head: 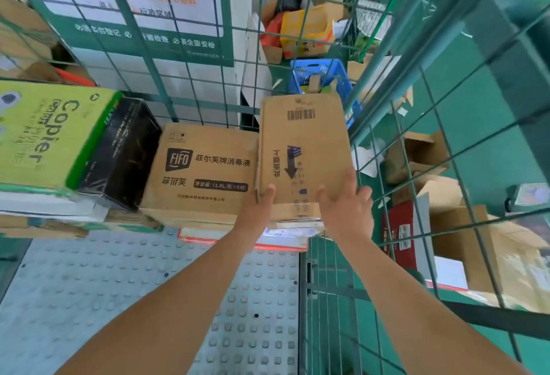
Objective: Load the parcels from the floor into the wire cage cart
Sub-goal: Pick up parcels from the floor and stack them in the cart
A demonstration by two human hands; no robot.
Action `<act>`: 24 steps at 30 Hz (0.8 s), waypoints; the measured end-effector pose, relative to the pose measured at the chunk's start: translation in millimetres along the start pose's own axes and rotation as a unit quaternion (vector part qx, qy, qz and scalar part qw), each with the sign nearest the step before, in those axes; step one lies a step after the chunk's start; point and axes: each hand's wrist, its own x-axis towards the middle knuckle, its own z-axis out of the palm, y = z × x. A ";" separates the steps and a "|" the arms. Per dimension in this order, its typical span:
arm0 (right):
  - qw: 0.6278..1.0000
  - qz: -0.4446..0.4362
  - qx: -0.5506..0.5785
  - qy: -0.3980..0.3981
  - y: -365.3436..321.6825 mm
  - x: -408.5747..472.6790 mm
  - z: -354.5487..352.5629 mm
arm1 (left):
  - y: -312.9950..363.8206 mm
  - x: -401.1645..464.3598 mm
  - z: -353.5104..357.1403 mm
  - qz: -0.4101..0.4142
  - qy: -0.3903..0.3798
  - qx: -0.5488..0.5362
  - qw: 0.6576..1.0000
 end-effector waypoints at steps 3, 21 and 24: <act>0.989 -0.064 -0.118 -0.061 1.9 -15.1 11.9 | -2.0 2.2 19.3 0.026 -0.001 0.052 0.998; 0.942 0.046 0.258 -0.211 -12.6 -77.1 -19.5 | -0.3 -118.3 -24.0 -0.092 -0.033 0.044 0.994; 0.868 0.152 0.354 -0.311 -21.7 -131.6 -18.3 | -9.8 -155.1 -54.1 -0.110 -0.018 -0.012 0.994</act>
